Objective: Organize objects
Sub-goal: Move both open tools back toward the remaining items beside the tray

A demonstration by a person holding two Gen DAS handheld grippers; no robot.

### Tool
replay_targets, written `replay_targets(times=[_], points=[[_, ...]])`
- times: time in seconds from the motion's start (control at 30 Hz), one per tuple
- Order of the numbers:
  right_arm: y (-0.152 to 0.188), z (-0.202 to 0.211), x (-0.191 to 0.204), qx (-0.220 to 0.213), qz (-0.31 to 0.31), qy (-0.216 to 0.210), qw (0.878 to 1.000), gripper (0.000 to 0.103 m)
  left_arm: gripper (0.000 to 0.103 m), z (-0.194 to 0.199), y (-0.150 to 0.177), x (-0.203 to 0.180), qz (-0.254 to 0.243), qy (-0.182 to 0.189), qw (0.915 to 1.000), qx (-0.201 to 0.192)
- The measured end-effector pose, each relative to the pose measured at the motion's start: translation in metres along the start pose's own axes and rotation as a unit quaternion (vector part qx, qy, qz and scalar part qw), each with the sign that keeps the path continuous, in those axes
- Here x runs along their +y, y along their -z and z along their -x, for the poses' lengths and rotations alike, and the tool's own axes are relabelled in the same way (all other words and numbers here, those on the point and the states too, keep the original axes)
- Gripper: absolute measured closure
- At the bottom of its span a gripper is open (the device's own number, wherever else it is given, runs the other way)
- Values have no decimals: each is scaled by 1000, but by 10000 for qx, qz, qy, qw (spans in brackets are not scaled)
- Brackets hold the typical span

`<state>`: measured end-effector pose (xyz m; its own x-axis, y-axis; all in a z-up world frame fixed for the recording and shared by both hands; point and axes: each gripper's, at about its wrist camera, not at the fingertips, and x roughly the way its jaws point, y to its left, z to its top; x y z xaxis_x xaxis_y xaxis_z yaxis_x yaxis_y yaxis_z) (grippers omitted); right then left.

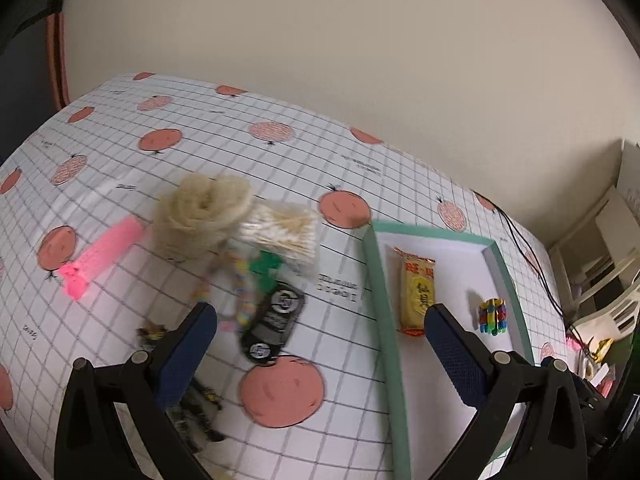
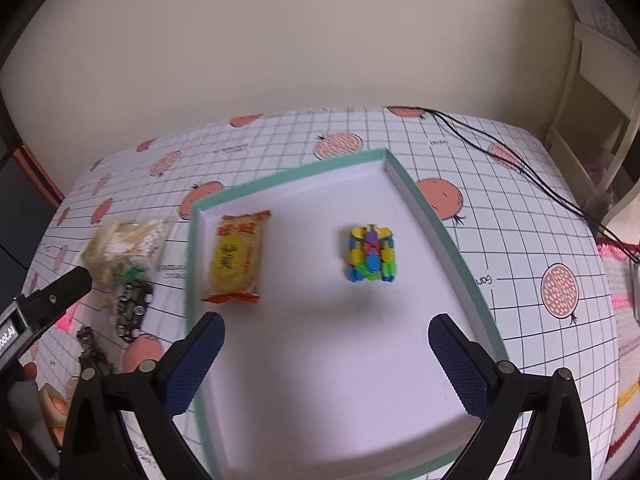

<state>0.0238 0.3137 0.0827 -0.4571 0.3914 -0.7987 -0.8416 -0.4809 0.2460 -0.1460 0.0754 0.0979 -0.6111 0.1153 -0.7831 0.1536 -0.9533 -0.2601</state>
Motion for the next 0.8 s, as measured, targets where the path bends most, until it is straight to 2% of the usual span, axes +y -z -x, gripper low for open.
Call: replay_targets(times=[0.37, 0.63, 0.8], points=[[10, 19, 62, -34, 513, -368, 9980, 0, 0, 31, 2, 60, 469, -211, 9987, 43], [21, 16, 101, 158, 803, -539, 9952, 0, 0, 36, 10, 96, 513, -502, 9967, 369], [30, 11, 133, 366, 1063, -741, 9909, 0, 0, 30, 17, 115, 714, -657, 9925, 741]])
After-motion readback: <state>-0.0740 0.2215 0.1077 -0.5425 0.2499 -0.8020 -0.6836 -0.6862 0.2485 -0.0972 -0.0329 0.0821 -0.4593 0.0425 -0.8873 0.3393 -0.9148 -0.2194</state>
